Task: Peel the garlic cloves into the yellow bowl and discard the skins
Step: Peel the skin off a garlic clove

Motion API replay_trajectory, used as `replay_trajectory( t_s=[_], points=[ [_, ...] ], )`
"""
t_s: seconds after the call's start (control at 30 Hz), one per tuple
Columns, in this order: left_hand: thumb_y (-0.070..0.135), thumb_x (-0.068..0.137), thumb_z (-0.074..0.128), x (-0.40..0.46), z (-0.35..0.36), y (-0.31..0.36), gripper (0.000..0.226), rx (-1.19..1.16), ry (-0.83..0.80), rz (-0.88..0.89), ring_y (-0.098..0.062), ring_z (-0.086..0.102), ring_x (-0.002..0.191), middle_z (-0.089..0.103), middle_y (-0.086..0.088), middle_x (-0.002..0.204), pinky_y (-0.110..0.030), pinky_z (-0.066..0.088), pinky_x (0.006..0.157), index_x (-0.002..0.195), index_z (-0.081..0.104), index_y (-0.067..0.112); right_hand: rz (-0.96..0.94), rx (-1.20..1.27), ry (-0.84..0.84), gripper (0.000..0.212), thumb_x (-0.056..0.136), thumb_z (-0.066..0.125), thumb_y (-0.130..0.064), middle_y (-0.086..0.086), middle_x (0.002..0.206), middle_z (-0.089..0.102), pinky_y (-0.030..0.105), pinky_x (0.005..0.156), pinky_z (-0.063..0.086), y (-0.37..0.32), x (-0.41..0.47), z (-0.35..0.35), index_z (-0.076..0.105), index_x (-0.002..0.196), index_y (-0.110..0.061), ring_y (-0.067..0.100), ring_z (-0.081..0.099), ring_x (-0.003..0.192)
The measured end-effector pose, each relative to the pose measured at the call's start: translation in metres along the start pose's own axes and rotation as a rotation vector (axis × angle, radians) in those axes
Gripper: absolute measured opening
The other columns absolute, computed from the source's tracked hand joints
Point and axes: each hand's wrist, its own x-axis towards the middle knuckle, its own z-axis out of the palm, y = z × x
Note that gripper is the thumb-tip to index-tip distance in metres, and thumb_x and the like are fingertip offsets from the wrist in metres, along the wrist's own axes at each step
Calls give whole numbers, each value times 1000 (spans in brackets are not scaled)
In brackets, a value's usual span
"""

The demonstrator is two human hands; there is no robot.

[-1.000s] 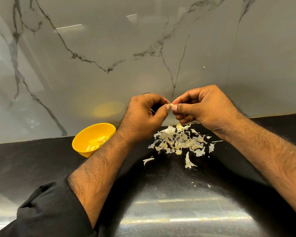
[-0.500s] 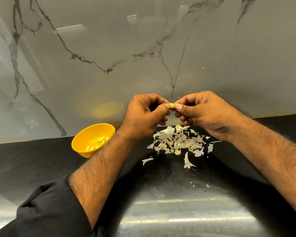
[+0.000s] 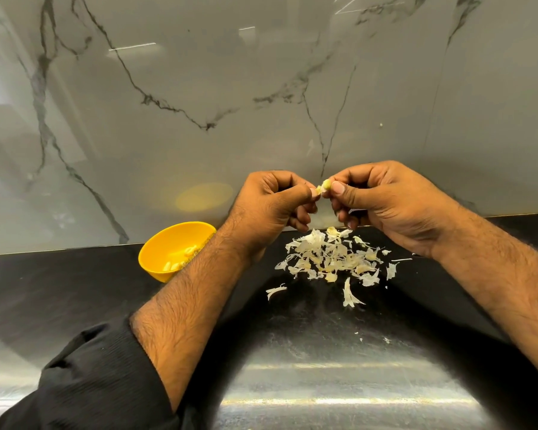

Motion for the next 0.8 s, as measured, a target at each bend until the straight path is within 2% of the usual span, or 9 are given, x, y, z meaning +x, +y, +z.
replay_trajectory(
  t_s=[0.2,0.3,0.37,0.47,0.6,0.7,0.8],
  points=[
    [7,97,72,-1,-3,3,6,-33,-71,-66,-18,62,63,70,-8,79,-29,56,58,97,74,2,40,132,-99,26,89,70,-25,9,84,64,31,65,50,-2,-1,0,76,102,-3,17,60,73],
    [1,90,79,1,-6,-2,16,76,47,-30,-19,64,66,70,-7,89,-28,54,53,103,71,7,8,86,-26,32,88,72,-24,12,85,65,33,67,51,0,1,0,75,106,1,18,62,74],
    [-1,90,77,2,-9,-2,18,118,104,21,-18,64,67,69,-6,88,-28,52,52,102,68,9,-38,23,47,30,86,73,-22,11,85,69,31,65,55,1,2,1,76,107,1,18,65,74],
    [4,97,72,2,-11,1,10,50,57,43,-19,63,69,74,-9,90,-28,52,54,106,71,4,-112,-94,119,17,91,74,-14,7,88,75,31,66,60,3,2,3,77,106,-6,19,71,75],
    [11,100,70,0,-10,2,14,5,-12,45,-20,69,75,78,-12,93,-27,57,58,108,73,1,-186,-242,170,12,91,76,-15,4,89,77,34,69,64,3,2,1,77,103,-14,19,75,77],
    [7,97,73,0,-10,2,14,-10,-16,52,-22,73,79,79,-14,97,-28,60,61,110,73,1,-186,-228,169,13,90,77,-16,3,88,78,35,69,63,3,2,1,78,103,-14,19,75,76],
    [4,97,73,1,-10,1,13,-5,-16,75,-23,75,82,79,-13,99,-31,63,64,110,74,5,-136,-105,137,14,91,75,-14,4,88,78,36,69,61,3,3,2,78,104,-10,21,73,76]
  ],
)
